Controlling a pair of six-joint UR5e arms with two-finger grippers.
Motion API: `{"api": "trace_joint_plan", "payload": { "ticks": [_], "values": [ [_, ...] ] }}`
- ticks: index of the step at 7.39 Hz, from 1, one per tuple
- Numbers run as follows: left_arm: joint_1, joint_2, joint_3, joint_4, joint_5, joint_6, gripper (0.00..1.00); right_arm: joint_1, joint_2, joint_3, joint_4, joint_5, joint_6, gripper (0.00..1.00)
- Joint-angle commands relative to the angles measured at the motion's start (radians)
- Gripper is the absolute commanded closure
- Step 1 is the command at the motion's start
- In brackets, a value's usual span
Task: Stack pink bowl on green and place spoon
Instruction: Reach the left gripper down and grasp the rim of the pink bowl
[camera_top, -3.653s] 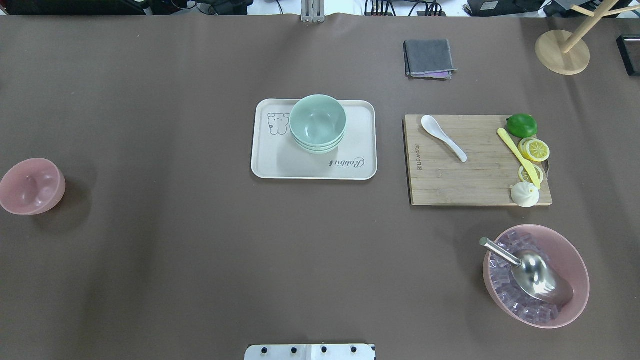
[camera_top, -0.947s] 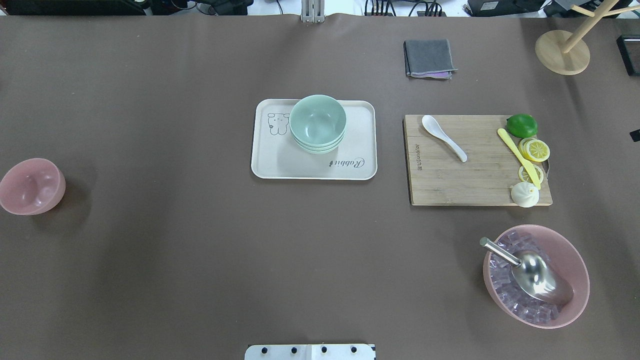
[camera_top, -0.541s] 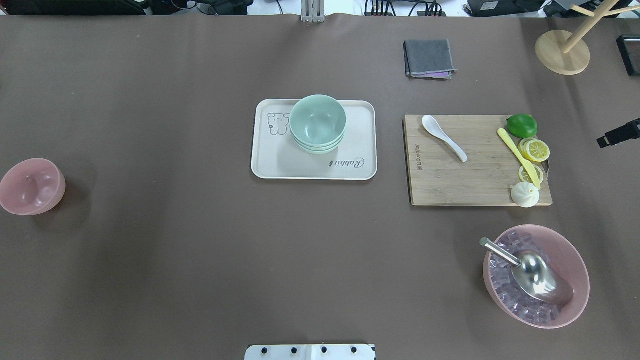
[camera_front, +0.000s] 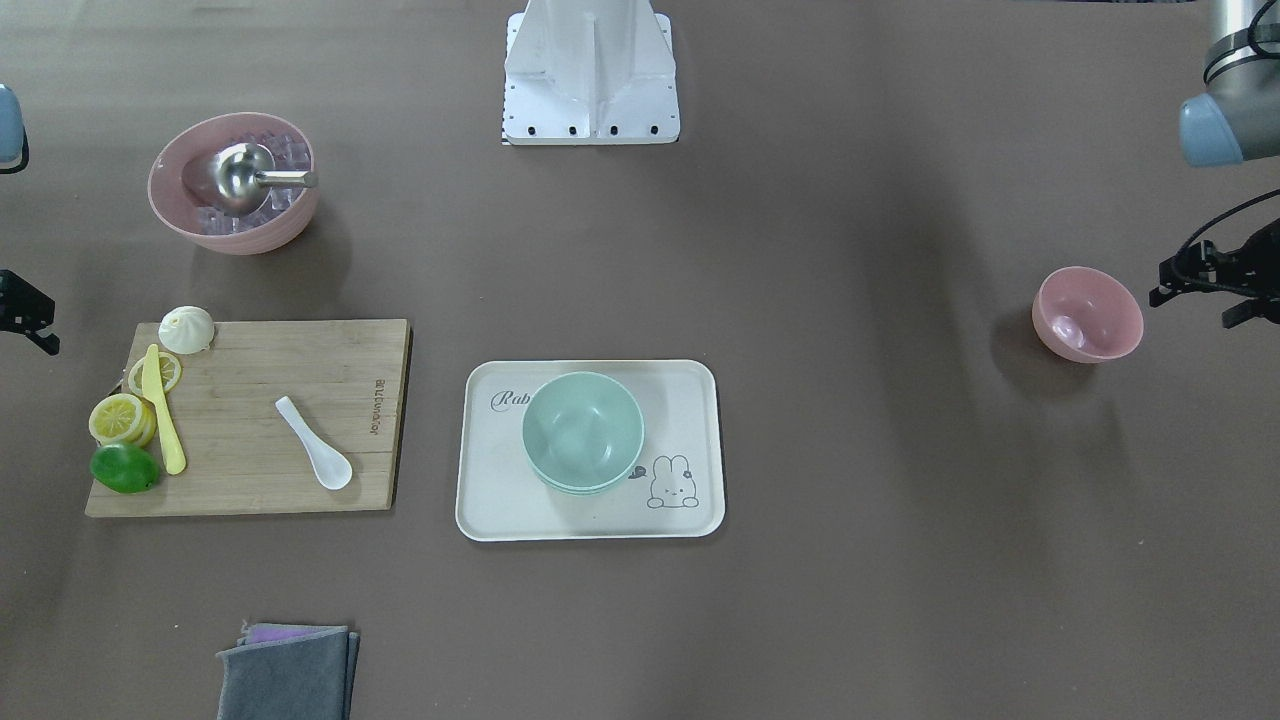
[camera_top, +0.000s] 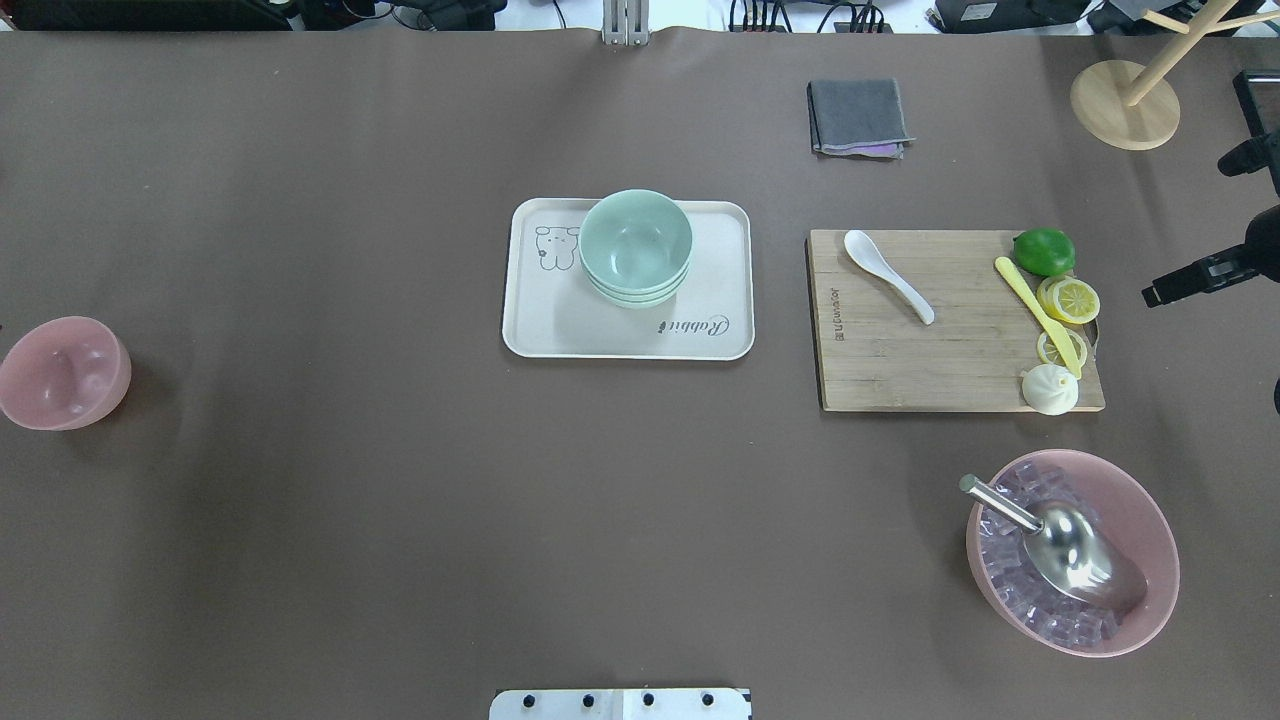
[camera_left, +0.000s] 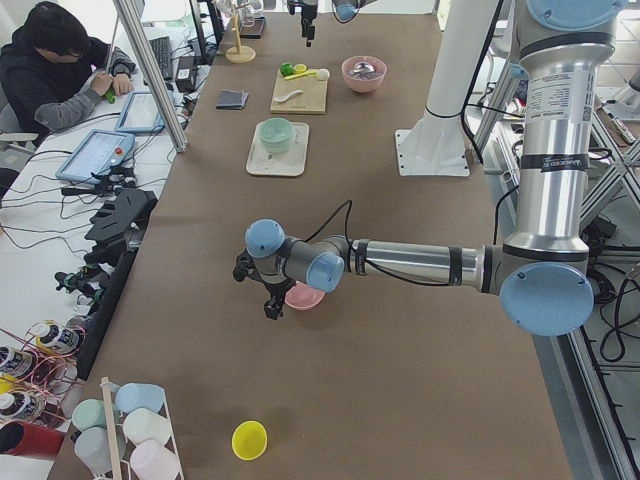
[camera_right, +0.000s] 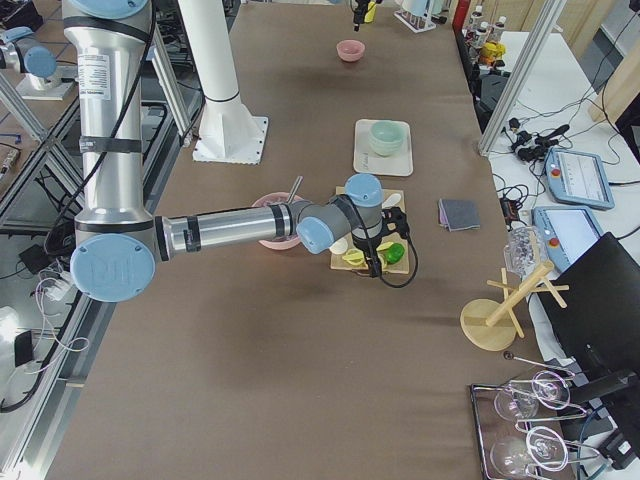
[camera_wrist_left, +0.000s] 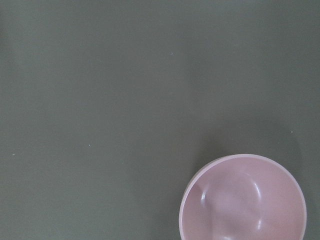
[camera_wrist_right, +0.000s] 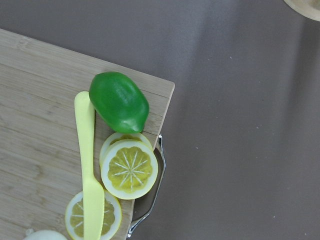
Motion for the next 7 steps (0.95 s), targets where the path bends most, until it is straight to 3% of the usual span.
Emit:
{"api": "trace_joint_plan", "payload": {
  "ticks": [1,2,3,5,7],
  "values": [
    [0.065,0.002,0.082,-0.185,0.029,-0.109,0.15,-0.003,-0.001,-0.001,0.003,-0.003,0.005,0.00],
    [0.065,0.004,0.095,-0.207,0.028,-0.109,0.34,-0.003,-0.001,-0.001,0.003,-0.003,0.003,0.00],
    [0.065,0.007,0.095,-0.209,0.025,-0.109,0.59,-0.003,-0.001,-0.001,0.003,-0.003,0.003,0.00],
    [0.065,0.009,0.093,-0.209,0.020,-0.108,0.94,-0.003,-0.002,0.000,0.003,-0.003,0.003,0.00],
    [0.064,0.015,0.079,-0.209,0.017,-0.111,1.00,-0.003,-0.002,0.000,0.003,-0.003,0.003,0.00]
  ]
}}
